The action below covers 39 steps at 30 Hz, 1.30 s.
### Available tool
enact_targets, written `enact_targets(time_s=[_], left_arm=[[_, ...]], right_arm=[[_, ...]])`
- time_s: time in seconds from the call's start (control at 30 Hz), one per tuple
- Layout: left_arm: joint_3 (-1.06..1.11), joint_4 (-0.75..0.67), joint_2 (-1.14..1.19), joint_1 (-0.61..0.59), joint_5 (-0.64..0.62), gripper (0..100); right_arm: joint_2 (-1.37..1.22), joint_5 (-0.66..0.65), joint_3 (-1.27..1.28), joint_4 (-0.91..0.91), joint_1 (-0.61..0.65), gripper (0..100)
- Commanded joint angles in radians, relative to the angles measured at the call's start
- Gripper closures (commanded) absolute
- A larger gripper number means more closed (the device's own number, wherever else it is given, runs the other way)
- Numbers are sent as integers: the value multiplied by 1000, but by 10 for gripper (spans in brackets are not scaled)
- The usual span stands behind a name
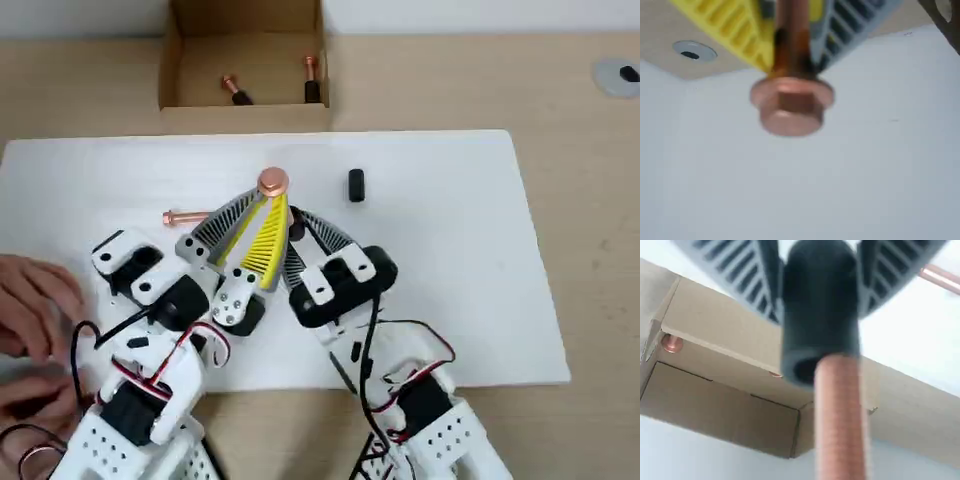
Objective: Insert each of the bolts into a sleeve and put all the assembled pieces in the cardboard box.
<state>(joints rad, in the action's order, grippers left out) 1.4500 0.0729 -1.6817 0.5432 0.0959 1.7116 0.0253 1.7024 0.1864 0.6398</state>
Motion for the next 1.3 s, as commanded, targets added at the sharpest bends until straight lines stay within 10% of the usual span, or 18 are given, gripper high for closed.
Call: enact_targets(time_s=[0.0,1.27], left_arm=[[15,-17,4,18,0,995],[114,-292,2,-12,-18,995]], right_arm=[[21,6,-2,-6,-1,989],[13,52,-4,-3,1,989]])
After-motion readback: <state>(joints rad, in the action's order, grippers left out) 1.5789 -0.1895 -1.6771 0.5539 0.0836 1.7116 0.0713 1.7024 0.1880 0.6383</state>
